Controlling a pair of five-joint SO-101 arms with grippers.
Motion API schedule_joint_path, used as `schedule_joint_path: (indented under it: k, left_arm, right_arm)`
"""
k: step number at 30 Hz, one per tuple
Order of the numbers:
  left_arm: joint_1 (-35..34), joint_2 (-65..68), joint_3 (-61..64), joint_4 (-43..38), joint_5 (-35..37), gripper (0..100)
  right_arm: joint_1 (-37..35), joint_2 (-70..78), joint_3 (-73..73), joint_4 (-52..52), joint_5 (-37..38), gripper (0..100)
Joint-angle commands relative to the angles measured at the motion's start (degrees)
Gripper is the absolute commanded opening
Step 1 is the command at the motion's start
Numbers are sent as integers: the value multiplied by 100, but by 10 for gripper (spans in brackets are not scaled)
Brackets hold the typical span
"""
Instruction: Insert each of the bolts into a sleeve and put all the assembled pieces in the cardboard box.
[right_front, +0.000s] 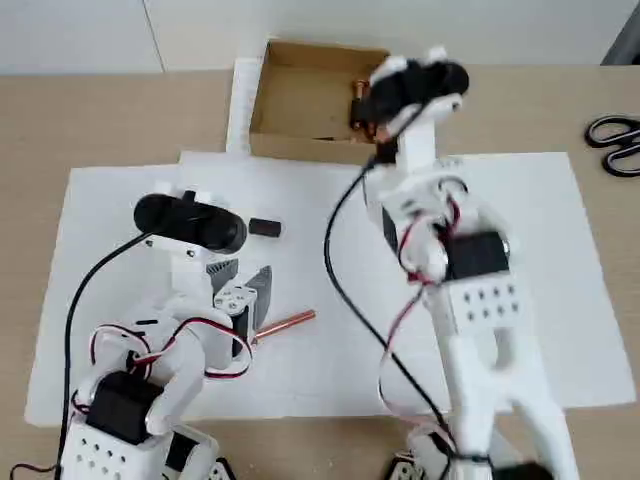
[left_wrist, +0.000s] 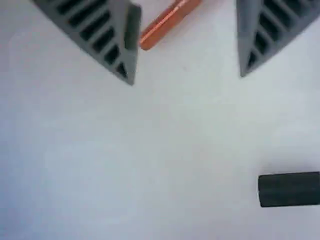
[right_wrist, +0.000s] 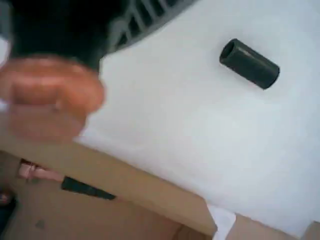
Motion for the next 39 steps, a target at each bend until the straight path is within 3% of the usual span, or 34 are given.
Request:
schedule_joint_path:
  k: [1,14,23,26,32,39]
  left_arm:
    - [-35,-70,22,0,-26,127]
    - [-53,-70,22,-9,-26,127]
    - [-387,-70,22,-9,-26,127]
    - [-457,-70,22,0,-26,127]
    - [-448,-70,31,0,-26,127]
    - [-457,-70,31,0,-26,127]
  right_arm:
    - [31,1305,-1591,-48,44,4]
    - [13,6774,-7297,-295,44,4]
    - [-84,9692,-10268,-295,44,8]
    - [-154,10334,-10919,-295,44,30]
    - [-233,10695,-11156,-268,44,226]
    - [-268,10519,-11182,-242,44,208]
